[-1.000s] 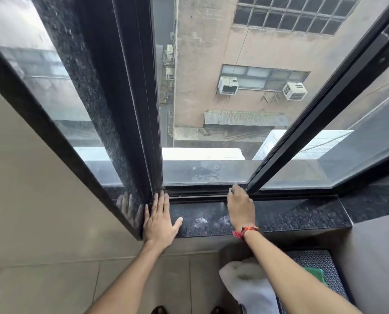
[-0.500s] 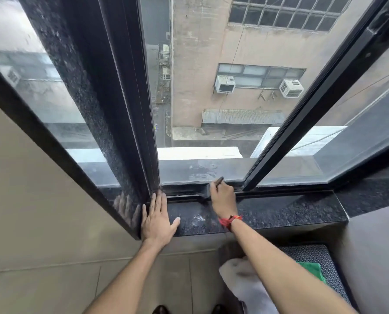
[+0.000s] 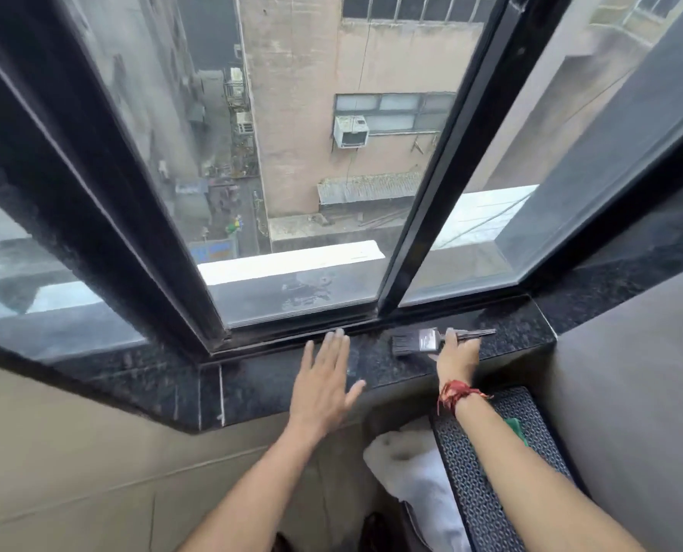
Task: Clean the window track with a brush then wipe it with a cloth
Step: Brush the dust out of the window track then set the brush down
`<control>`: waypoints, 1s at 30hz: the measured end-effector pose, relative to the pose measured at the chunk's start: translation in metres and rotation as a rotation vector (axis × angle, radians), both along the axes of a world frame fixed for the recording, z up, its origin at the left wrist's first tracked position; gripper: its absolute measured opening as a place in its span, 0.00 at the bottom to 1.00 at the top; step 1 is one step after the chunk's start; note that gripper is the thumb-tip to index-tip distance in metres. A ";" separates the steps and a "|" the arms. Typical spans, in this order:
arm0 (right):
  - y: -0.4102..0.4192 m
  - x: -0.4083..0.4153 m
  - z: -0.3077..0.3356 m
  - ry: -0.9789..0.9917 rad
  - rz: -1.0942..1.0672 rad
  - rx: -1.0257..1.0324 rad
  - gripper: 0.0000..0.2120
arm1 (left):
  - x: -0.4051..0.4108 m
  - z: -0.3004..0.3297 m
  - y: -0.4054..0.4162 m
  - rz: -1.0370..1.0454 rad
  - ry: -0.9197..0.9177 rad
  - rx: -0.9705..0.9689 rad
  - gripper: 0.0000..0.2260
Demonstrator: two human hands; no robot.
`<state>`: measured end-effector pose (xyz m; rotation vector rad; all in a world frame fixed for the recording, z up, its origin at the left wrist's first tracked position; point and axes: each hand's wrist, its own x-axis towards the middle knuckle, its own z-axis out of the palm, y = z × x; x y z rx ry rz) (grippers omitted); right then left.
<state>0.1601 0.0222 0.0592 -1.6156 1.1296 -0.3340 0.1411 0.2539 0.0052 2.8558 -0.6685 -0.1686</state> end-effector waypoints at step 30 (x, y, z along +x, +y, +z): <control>-0.168 -0.165 -0.094 0.670 0.296 -0.021 0.34 | -0.096 -0.049 -0.223 -0.450 0.181 0.200 0.36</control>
